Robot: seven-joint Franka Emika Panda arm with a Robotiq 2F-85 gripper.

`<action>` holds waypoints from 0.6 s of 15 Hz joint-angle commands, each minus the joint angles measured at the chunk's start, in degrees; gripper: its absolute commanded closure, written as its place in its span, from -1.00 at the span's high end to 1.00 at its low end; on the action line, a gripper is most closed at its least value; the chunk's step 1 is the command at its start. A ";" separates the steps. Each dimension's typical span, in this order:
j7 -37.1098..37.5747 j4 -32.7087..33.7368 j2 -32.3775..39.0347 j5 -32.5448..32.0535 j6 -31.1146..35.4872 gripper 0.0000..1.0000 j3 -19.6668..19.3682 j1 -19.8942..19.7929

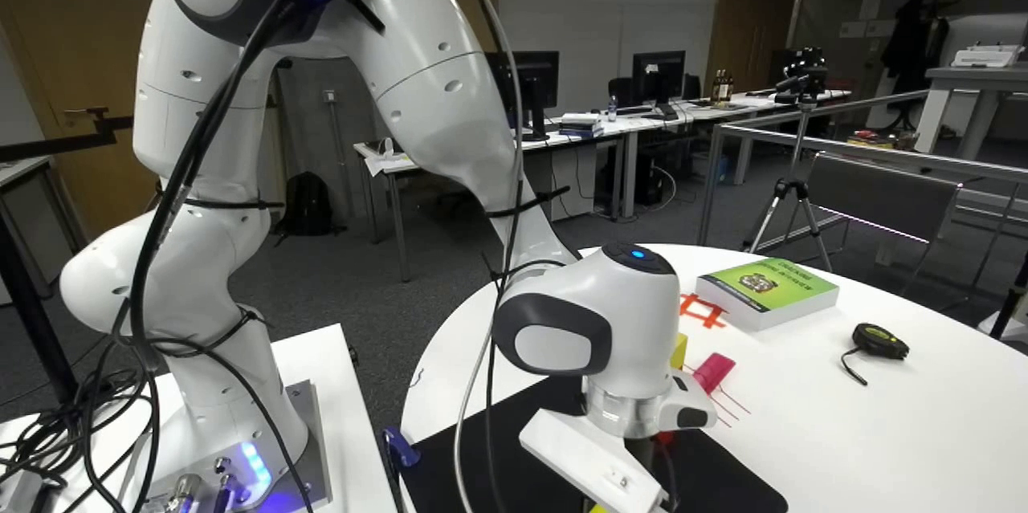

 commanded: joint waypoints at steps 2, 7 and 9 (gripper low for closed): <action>5.57 -0.80 -9.20 2.56 -9.11 -0.40 -0.54 0.11; 5.91 -0.59 -18.32 3.74 -18.21 -0.40 -1.84 0.68; 6.24 -0.71 -22.06 2.95 -19.37 -0.40 -2.41 1.59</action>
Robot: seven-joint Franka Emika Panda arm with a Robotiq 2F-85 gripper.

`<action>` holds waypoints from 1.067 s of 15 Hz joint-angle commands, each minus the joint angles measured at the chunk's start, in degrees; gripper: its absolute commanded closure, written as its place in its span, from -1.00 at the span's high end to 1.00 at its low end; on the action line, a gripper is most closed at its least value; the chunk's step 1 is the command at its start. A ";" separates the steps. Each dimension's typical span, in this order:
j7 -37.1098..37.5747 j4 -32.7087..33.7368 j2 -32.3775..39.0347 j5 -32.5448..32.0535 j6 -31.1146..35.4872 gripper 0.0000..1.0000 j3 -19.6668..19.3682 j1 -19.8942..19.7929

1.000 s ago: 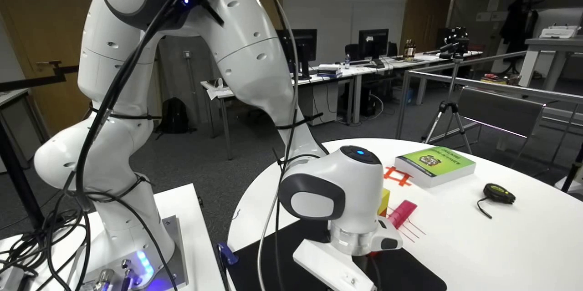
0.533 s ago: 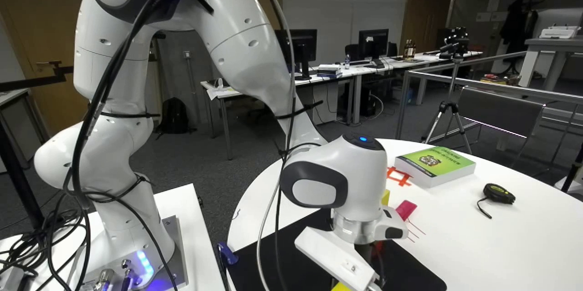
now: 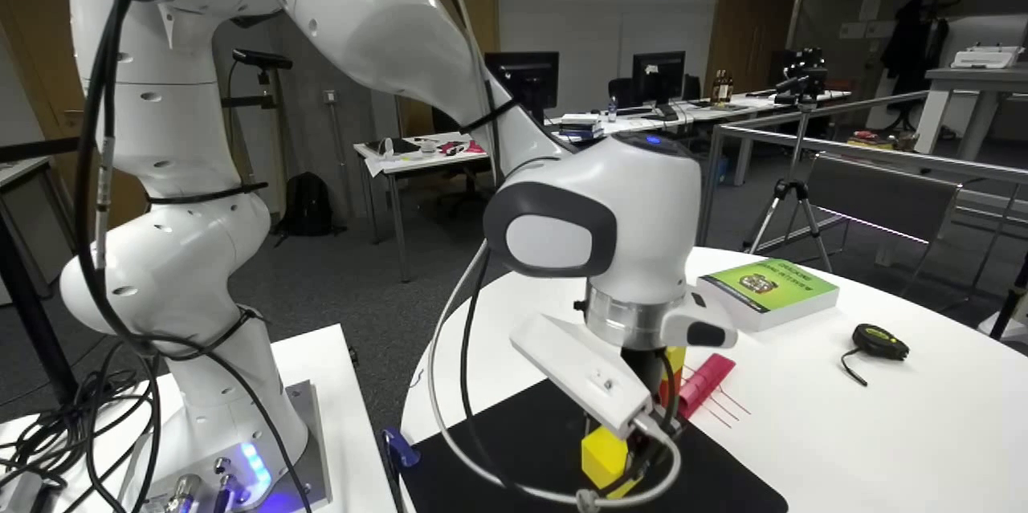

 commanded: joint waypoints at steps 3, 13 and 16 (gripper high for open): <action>1.14 -0.15 -11.03 -0.22 -6.23 -0.40 -1.52 3.29; 8.27 3.78 -18.75 -1.95 -14.23 -0.40 0.95 12.21; 7.12 2.99 -18.61 -1.08 -14.08 0.10 0.20 13.55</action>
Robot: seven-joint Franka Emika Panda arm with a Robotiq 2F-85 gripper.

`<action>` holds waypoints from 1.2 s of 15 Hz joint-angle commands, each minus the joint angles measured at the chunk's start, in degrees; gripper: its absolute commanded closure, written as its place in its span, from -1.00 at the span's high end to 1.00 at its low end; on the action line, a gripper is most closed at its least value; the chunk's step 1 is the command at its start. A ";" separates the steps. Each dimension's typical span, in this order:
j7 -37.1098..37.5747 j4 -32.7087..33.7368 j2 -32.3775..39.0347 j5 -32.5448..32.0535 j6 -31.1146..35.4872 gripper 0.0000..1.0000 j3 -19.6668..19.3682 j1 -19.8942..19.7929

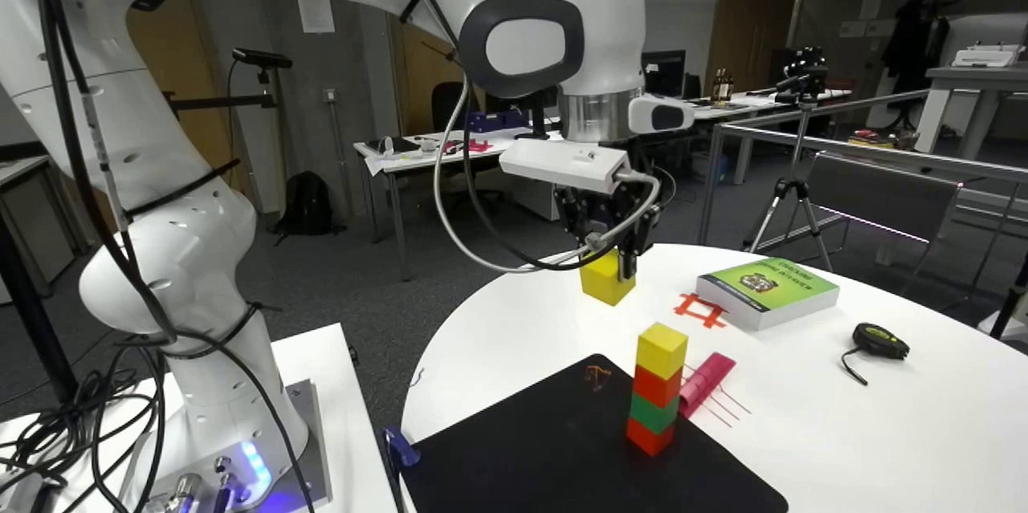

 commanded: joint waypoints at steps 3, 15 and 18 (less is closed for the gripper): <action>0.29 0.81 0.16 -0.24 -1.70 0.10 -0.79 1.74; -0.64 3.01 7.45 5.01 4.81 -0.40 -0.69 2.25; -0.75 5.12 10.38 5.33 5.98 -0.40 -0.14 2.38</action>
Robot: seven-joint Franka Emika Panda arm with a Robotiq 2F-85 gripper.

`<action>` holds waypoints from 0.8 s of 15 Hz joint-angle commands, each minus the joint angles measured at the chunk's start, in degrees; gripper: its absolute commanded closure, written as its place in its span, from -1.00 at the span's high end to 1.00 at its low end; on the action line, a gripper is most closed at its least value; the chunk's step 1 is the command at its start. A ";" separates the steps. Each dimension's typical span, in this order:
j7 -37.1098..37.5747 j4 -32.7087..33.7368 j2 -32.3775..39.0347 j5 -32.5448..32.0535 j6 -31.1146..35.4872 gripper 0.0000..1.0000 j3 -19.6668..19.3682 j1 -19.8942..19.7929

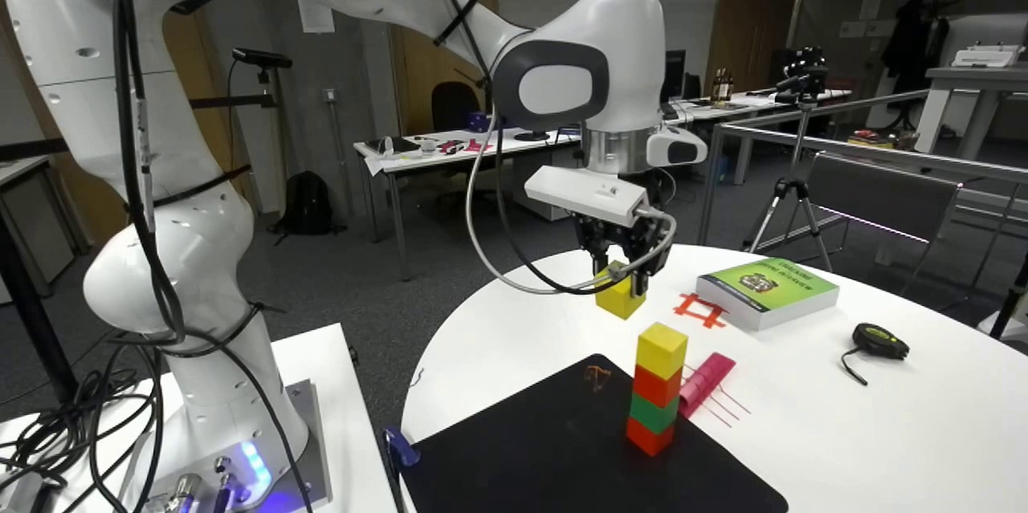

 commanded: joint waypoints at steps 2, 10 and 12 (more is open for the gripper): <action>-0.63 5.55 4.60 1.68 0.15 -0.40 0.44 0.37; -0.61 12.29 9.36 1.33 -0.80 -0.40 1.60 -0.45; -0.55 13.18 10.27 1.06 -0.62 -0.40 1.67 -0.61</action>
